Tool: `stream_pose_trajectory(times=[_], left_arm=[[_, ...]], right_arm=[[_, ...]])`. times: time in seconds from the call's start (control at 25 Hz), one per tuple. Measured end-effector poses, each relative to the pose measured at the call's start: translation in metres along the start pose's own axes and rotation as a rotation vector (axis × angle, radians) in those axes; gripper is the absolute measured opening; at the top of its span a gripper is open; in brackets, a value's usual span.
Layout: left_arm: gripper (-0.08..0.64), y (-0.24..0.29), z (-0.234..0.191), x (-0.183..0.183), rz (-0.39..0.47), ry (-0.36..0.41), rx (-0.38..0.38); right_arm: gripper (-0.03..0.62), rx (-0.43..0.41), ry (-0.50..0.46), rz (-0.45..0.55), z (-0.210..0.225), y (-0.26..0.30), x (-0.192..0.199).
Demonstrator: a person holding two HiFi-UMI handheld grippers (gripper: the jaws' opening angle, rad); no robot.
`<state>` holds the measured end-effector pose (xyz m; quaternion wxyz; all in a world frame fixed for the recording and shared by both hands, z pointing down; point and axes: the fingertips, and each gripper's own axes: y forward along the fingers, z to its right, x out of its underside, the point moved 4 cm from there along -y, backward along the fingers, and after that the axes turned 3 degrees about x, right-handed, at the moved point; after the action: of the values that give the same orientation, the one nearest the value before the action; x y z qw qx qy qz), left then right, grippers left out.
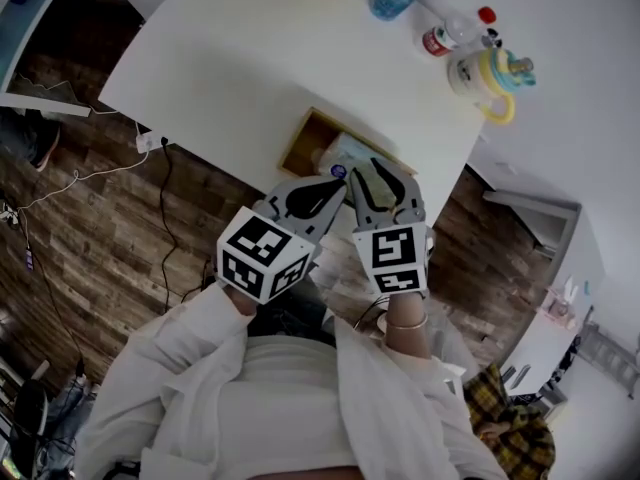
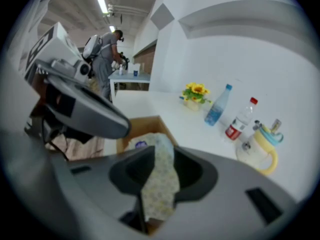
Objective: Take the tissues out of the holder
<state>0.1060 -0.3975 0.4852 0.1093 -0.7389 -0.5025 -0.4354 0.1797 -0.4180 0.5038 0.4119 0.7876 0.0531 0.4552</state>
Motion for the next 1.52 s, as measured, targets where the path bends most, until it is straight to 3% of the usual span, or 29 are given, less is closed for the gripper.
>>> stream_pose_trajectory(times=[0.52,0.6,1.0,1.2,1.52], left_arm=[[0.017,-0.005,-0.012,0.002,0.005,-0.045,-0.021],[0.017,-0.003,-0.012,0.000,0.011,-0.047,-0.017],[0.017,-0.002,-0.005,-0.001,-0.002,-0.029,0.004],[0.017,-0.006,-0.008,-0.001,-0.004,-0.040,-0.002],[0.017,-0.011,0.001,-0.013,-0.013,0.016,0.008]], right_arm=[[0.098,-0.016,-0.017,-0.044,-0.001,0.018,0.006],[0.038,-0.014,-0.011,-0.051,0.000,0.018,0.009],[0.012,0.011,-0.002,-0.061,-0.001,0.013,0.010],[0.011,0.036,0.010,-0.057,0.001,0.005,0.008],[0.011,0.106,0.036,-0.026,0.011,-0.017,0.000]])
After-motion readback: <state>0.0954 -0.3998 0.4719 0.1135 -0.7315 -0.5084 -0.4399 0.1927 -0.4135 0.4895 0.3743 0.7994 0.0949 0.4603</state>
